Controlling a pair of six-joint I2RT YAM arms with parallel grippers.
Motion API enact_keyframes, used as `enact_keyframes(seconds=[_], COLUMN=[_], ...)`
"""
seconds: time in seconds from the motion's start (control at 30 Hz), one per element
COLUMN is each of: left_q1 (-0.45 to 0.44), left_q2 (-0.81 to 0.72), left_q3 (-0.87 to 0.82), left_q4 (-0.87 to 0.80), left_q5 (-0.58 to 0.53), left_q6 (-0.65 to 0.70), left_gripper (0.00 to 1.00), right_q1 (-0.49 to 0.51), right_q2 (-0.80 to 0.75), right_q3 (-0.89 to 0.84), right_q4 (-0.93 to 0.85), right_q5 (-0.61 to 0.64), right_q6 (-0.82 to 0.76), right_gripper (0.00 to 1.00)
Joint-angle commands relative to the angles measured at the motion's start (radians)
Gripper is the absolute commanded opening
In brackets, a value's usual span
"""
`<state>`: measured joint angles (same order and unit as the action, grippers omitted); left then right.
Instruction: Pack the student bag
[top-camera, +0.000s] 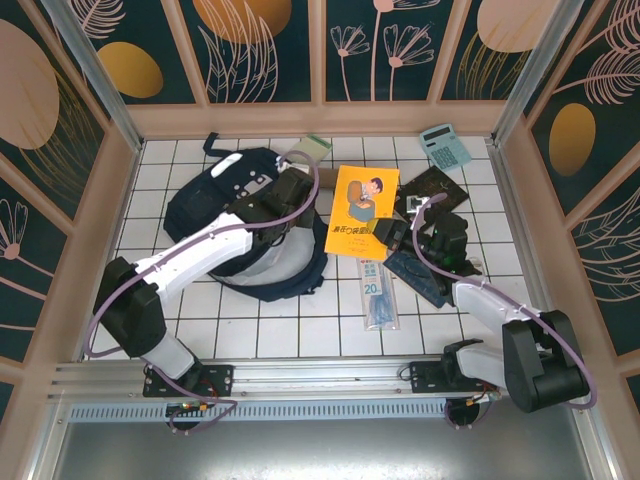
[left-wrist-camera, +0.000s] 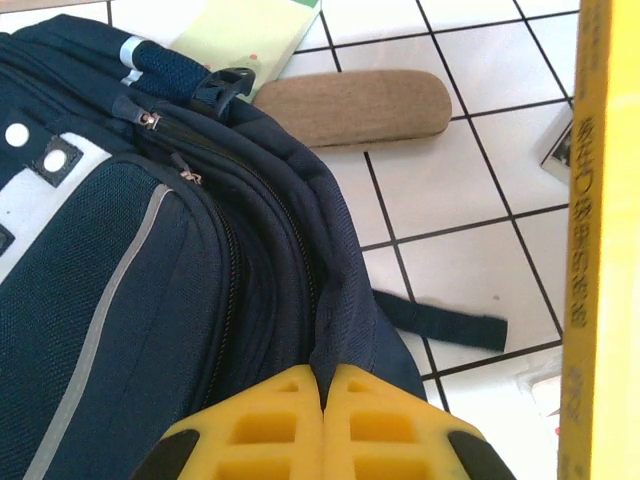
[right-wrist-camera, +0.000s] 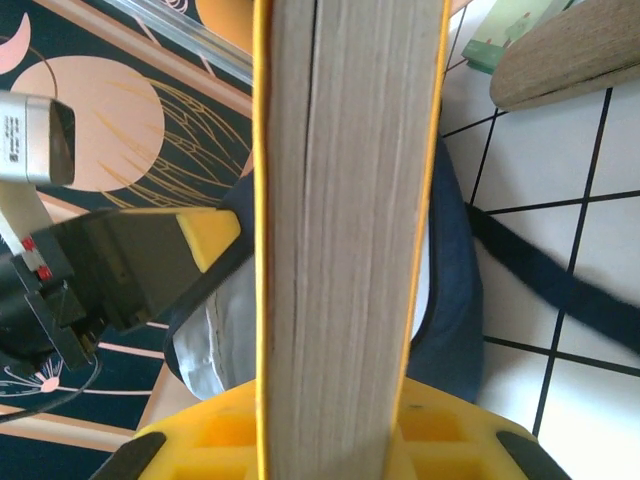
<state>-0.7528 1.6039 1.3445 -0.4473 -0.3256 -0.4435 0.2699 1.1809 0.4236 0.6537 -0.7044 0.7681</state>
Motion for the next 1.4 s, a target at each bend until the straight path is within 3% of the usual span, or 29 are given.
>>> enact_keyframes(seconds=[0.0, 0.13, 0.5, 0.73, 0.87, 1.13, 1.37], left_q1=[-0.004, -0.003, 0.017, 0.096, 0.120, 0.136, 0.136], left_q2=[0.005, 0.005, 0.051, 0.078, 0.093, 0.100, 0.133], left_q3=[0.098, 0.175, 0.321, 0.359, 0.377, 0.429, 0.455], left_q4=[-0.011, -0.052, -0.115, -0.118, -0.111, -0.100, -0.090], left_q5=[-0.012, -0.022, -0.051, 0.044, 0.084, 0.147, 0.196], left_q6=[-0.009, 0.018, 0.025, 0.008, 0.009, 0.012, 0.005], left_gripper=[0.00, 0.00, 0.00, 0.00, 0.00, 0.00, 0.00], right_q1=[0.035, 0.131, 0.427, 0.514, 0.552, 0.572, 0.619], right_q2=[-0.026, 0.034, 0.362, 0.569, 0.684, 0.966, 1.146], right_q3=[-0.004, -0.003, 0.184, 0.351, 0.501, 0.788, 1.082], right_q4=[0.109, 0.149, 0.259, 0.307, 0.241, 0.306, 0.163], right_q5=[-0.009, 0.065, 0.476, 0.711, 0.836, 0.825, 0.855], right_q6=[0.022, 0.079, 0.275, 0.360, 0.378, 0.494, 0.530], right_gripper=[0.00, 0.00, 0.00, 0.00, 0.00, 0.00, 0.00])
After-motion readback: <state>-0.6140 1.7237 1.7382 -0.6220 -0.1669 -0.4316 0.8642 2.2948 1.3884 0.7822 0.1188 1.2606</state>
